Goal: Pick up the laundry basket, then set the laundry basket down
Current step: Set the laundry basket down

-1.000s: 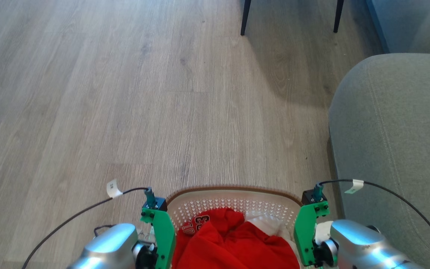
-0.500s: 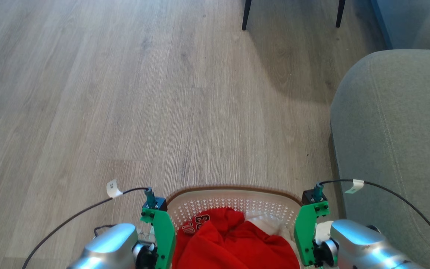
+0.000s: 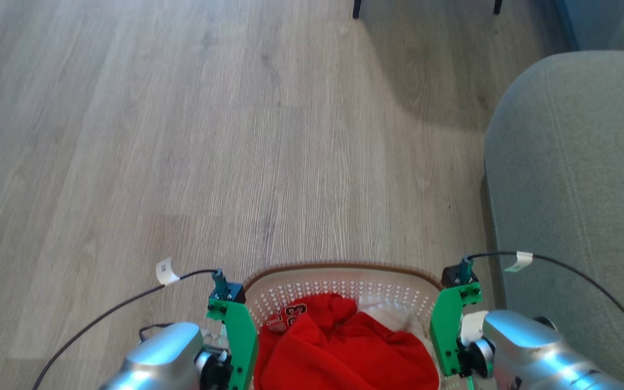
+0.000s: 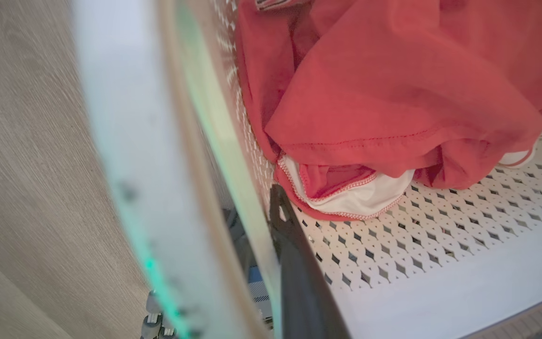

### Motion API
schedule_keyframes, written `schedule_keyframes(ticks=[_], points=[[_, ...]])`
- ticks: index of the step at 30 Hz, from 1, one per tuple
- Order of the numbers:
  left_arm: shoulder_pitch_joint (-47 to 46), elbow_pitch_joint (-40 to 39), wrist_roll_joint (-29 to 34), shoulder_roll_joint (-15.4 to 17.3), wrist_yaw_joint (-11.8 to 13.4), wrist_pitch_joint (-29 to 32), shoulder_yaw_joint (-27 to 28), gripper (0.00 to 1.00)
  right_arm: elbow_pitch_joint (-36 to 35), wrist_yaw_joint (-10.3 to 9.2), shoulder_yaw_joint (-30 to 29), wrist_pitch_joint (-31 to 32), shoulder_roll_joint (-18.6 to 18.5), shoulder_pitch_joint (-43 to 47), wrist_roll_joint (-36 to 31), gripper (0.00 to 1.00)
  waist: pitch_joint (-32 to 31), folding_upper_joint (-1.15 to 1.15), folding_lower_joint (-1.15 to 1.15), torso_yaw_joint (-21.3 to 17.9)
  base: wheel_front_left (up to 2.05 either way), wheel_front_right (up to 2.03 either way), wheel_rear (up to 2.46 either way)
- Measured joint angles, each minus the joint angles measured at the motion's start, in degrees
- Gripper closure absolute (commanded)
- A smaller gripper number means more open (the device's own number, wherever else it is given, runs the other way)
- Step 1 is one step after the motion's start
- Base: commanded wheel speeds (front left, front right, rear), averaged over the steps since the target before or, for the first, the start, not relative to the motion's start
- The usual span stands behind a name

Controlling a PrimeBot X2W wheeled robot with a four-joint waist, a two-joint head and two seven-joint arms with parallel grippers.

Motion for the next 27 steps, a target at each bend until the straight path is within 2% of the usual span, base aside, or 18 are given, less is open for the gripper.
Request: schedule_keyframes(ticks=[11,27], points=[[-3.6,1.1,0.3,-1.0,0.0,-3.3,0.0,1.00,-0.2,0.00,0.0,-4.1,-1.3,-3.3,0.0,1.00,6.3,0.00,0.00,0.3,0.00,0.00,0.00],[-11.0,1.1,3.3,-2.1,0.4,-15.2,0.1,1.00,-0.2,0.01,-0.2,-13.2,-4.0,-11.3,-0.1,1.00,21.9,0.00,0.00,1.3,0.00,0.00,0.00]])
